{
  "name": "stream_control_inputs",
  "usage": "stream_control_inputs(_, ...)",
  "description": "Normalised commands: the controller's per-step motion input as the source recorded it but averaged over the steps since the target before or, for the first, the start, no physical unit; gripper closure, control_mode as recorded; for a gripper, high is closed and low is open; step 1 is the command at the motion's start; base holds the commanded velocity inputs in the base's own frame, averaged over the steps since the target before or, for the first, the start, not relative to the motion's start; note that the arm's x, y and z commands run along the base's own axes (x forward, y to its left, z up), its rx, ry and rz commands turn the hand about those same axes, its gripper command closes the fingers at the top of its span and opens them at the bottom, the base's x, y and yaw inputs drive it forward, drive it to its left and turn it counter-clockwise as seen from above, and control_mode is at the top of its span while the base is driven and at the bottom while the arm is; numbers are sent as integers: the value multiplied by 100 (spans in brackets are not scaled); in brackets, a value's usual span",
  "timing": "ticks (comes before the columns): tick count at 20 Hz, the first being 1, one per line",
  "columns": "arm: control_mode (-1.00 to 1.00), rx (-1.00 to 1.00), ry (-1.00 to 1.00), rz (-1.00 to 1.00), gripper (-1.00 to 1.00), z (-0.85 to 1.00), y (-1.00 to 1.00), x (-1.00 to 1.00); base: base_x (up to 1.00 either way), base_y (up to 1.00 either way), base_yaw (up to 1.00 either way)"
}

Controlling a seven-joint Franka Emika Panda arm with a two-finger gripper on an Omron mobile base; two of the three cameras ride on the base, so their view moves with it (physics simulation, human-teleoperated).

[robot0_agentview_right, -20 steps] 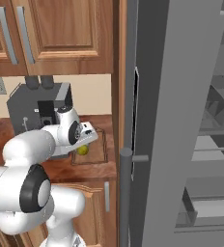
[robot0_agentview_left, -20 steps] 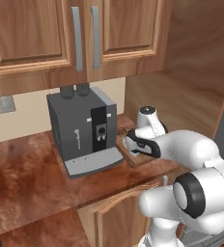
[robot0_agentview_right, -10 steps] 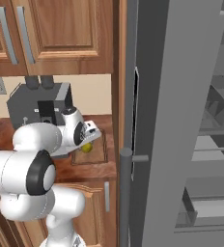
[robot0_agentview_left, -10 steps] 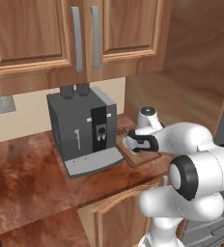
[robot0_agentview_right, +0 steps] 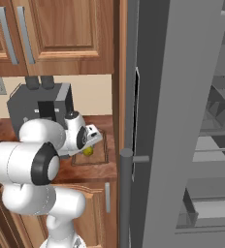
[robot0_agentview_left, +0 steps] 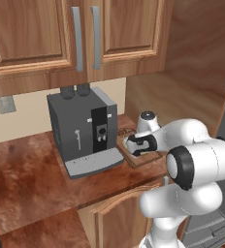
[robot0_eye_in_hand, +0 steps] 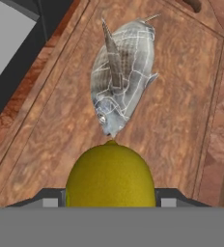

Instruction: Retrieve a lemon from the fridge and place it on the cutting board with the fish.

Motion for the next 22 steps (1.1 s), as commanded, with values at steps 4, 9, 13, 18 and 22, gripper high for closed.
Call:
stream_control_inputs(4,-100,0,0,0,100,0,0,4,0,0,0)
stream_control_inputs(9,-100,0,0,0,100,0,0,4,0,0,0)
stream_control_inputs(13,-100,0,0,0,100,0,0,8,0,0,0)
stream_control_inputs(18,-100,0,0,0,-100,0,0,8,0,0,0)
stream_control_inputs(22,-100,0,0,0,-100,0,0,1,0,0,0)
